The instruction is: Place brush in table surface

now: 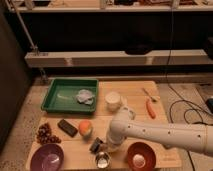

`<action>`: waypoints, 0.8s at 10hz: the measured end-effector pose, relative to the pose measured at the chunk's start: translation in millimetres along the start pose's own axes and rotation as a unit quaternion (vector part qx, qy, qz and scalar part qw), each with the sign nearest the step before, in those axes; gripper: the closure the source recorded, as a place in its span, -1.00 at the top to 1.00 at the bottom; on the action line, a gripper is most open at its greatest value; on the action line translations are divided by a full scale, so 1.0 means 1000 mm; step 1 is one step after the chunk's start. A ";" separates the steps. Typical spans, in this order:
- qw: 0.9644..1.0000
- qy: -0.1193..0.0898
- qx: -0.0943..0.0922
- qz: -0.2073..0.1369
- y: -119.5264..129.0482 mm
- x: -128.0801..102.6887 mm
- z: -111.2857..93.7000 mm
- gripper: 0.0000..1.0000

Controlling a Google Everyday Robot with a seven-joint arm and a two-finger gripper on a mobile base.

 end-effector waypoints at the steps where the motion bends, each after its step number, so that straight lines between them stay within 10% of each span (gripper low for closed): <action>1: 1.000 0.001 -0.004 0.004 0.000 -0.003 -0.003 -1.00; 8: 0.995 -0.014 -0.093 0.019 0.039 0.013 -0.139 -1.00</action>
